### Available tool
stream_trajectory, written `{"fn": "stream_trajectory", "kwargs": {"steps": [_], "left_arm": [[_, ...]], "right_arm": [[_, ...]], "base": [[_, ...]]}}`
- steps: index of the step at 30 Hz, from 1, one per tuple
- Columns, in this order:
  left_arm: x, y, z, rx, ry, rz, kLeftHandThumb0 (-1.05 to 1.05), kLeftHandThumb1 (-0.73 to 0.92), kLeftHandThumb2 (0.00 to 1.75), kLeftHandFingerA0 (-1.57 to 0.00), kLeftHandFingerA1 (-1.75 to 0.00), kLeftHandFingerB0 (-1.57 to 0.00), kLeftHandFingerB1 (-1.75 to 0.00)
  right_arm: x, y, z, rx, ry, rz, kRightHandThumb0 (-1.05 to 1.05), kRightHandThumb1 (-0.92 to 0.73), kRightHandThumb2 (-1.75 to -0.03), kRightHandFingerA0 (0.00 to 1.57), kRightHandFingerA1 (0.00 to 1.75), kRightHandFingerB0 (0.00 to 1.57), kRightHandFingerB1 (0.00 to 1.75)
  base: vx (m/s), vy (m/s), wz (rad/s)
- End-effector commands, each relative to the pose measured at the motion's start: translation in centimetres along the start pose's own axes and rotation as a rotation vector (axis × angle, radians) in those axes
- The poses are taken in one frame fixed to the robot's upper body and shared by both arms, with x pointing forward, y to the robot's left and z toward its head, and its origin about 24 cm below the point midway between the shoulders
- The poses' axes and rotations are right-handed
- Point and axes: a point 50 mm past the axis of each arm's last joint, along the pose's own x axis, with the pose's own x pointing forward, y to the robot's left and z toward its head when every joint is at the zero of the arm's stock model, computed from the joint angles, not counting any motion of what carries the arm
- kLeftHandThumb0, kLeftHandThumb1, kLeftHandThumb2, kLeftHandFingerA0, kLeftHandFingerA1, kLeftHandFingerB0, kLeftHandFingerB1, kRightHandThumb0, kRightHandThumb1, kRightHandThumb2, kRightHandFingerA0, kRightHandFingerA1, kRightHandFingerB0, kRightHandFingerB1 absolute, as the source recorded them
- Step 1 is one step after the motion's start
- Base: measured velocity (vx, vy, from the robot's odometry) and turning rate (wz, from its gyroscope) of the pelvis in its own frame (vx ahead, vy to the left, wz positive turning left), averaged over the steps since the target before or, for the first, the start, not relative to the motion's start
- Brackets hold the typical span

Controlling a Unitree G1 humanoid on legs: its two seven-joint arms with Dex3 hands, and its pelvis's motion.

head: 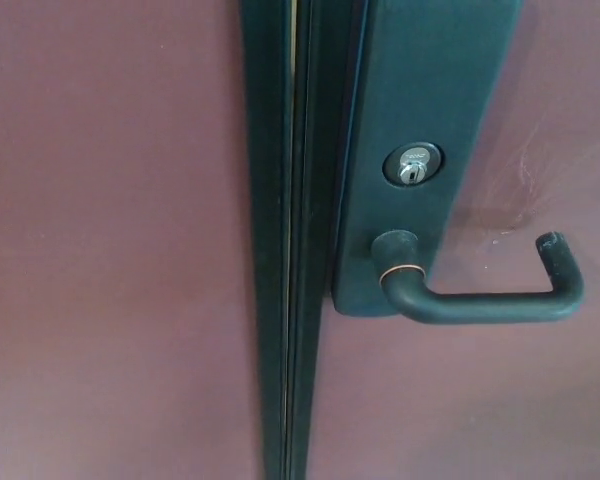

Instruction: The robot walks towards the door handle and put its right hand on it and twist the handle

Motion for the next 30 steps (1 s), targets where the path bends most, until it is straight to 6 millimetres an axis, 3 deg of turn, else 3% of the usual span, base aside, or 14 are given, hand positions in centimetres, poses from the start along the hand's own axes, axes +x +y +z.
{"fn": "stream_trajectory", "kwargs": {"steps": [1, 9, 20, 30], "left_arm": [[-0.2, 0.4, -0.2, 0.049, 0.005, -0.014, -0.23, 0.57, 0.57, -0.74, -0.49, -0.58, -0.43], [-0.3, 0.4, -0.6, 0.065, 0.010, -0.006, -0.24, 0.57, 0.57, -0.74, -0.50, -0.58, -0.43], [-0.5, 0.6, -1.2, 0.085, 0.022, -0.004, -0.25, 0.55, 0.57, -0.74, -0.50, -0.58, -0.43], [-0.6, 0.9, -1.3, 0.113, 0.034, -0.001, -0.24, 0.56, 0.57, -0.74, -0.50, -0.58, -0.43]], "right_arm": [[4.0, 1.9, 3.3, 0.129, -0.072, 0.283, -0.64, -0.46, -0.56, 0.58, 0.49, 0.55, 0.38], [6.2, 3.0, 4.0, 0.074, -0.017, 0.421, -0.64, -0.46, -0.56, 0.54, 0.43, 0.57, 0.37], [7.5, 5.4, 5.0, -0.105, 0.023, 0.694, -0.51, -0.47, -0.55, 0.55, 0.42, 0.51, 0.37], [8.2, 6.3, 4.8, -0.156, 0.092, 0.795, -0.45, -0.52, -0.55, 0.51, 0.42, 0.47, 0.37]], "base": [[0.00, 0.000, 0.00], [0.00, 0.000, 0.00], [0.00, 0.000, 0.00], [0.00, 0.000, 0.00]]}}
